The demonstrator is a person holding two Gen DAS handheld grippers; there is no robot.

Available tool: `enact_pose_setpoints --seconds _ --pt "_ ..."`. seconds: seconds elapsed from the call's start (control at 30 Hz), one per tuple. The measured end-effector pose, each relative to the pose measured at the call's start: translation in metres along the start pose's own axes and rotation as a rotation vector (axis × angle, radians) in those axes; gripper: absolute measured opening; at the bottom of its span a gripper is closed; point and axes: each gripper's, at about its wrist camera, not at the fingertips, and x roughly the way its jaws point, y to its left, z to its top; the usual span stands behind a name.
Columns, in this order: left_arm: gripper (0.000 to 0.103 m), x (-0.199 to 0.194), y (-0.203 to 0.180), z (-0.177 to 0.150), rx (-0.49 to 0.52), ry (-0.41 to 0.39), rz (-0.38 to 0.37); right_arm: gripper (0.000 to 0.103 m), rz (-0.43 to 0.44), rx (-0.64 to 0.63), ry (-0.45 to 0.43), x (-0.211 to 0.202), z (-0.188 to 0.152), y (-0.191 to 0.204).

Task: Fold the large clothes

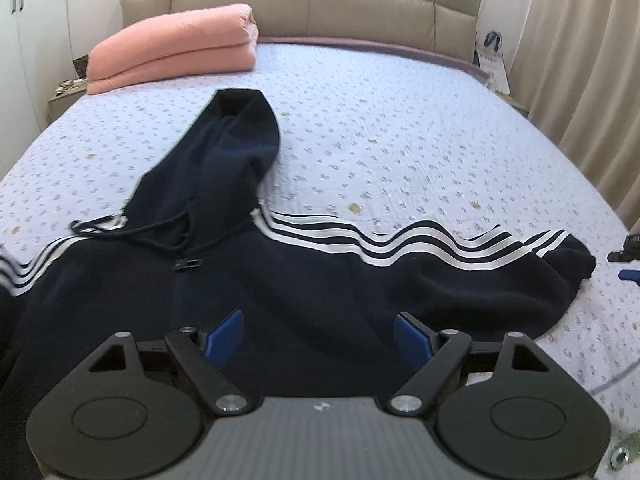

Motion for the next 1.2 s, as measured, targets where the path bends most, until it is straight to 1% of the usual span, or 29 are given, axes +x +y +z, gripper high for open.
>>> enact_pose_setpoints --seconds 0.13,0.23,0.27,0.3,0.33,0.37,0.4,0.43,0.47,0.57,0.7,0.73,0.77,0.8,0.83,0.87,0.9,0.93,0.97,1.0,1.07,1.1,1.13,1.17,1.2 --pt "0.084 0.022 -0.015 0.008 0.017 0.022 0.024 0.049 -0.014 0.077 0.058 0.050 0.019 -0.015" --pt "0.084 0.034 -0.020 0.011 0.014 0.046 0.039 0.056 0.063 0.157 0.166 0.085 0.019 -0.024" --pt "0.084 0.036 -0.022 0.011 0.015 0.055 0.044 0.056 0.072 0.142 0.155 0.087 0.016 -0.020" --pt "0.084 0.041 -0.024 0.012 0.016 0.065 0.051 0.056 0.063 0.081 0.137 0.086 0.013 -0.010" --pt "0.084 0.044 -0.025 0.012 0.017 0.074 0.057 0.045 0.055 0.019 0.133 0.086 0.011 -0.001" --pt "0.084 0.049 -0.027 0.012 0.019 0.086 0.063 0.028 0.054 -0.041 0.126 0.085 0.008 0.009" --pt "0.084 0.053 -0.030 0.013 0.021 0.093 0.066 0.019 0.065 -0.074 0.127 0.083 0.007 0.015" --pt "0.084 0.056 -0.032 0.013 0.023 0.097 0.068 0.015 0.078 -0.094 0.128 0.081 0.007 0.020" --pt "0.084 0.059 -0.035 0.014 0.026 0.101 0.070 0.015 0.088 -0.105 0.117 0.074 0.010 0.022" --pt "0.084 0.067 -0.043 0.018 0.035 0.098 0.075 0.013 0.075 -0.103 0.010 0.037 0.026 0.008" --pt "0.084 0.080 -0.047 0.022 0.040 0.085 0.085 0.013 -0.041 -0.069 -0.189 -0.021 0.043 -0.030" --pt "0.084 0.085 -0.048 0.022 0.041 0.087 0.089 0.013 -0.065 -0.034 -0.197 -0.024 0.045 -0.043" --pt "0.084 0.090 -0.048 0.021 0.042 0.092 0.092 0.019 -0.104 -0.001 -0.186 -0.022 0.044 -0.054" --pt "0.084 0.097 -0.049 0.020 0.043 0.099 0.098 0.026 -0.155 0.025 -0.157 -0.013 0.042 -0.068" --pt "0.084 0.102 -0.049 0.019 0.045 0.107 0.102 0.044 -0.194 0.030 -0.107 -0.002 0.039 -0.079" --pt "0.084 0.109 -0.049 0.017 0.048 0.119 0.106 0.053 -0.223 0.040 -0.042 0.012 0.035 -0.091" --pt "0.084 0.114 -0.050 0.015 0.051 0.130 0.108 0.052 -0.243 0.073 0.011 0.021 0.030 -0.105" --pt "0.083 0.118 -0.050 0.013 0.053 0.142 0.111 0.052 -0.237 0.132 0.034 0.022 0.025 -0.117" --pt "0.083 0.121 -0.051 0.011 0.055 0.153 0.111 0.053 -0.208 0.182 0.045 0.019 0.019 -0.125" --pt "0.083 0.122 -0.051 0.010 0.058 0.159 0.107 0.056 -0.155 0.218 0.050 0.015 0.014 -0.129" --pt "0.083 0.122 -0.051 0.007 0.067 0.162 0.102 0.061 -0.077 0.222 0.039 0.010 0.007 -0.125" --pt "0.083 0.121 -0.051 0.007 0.069 0.161 0.099 0.066 -0.058 0.216 0.035 0.007 0.007 -0.122" --pt "0.083 0.121 -0.051 0.007 0.068 0.158 0.095 0.077 -0.046 0.219 0.037 0.009 0.006 -0.119" --pt "0.083 0.120 -0.050 0.008 0.057 0.155 0.086 0.082 -0.046 0.235 0.041 0.014 0.007 -0.117" --pt "0.083 0.119 -0.048 0.009 0.038 0.153 0.073 0.082 -0.050 0.256 0.046 0.021 0.010 -0.116"
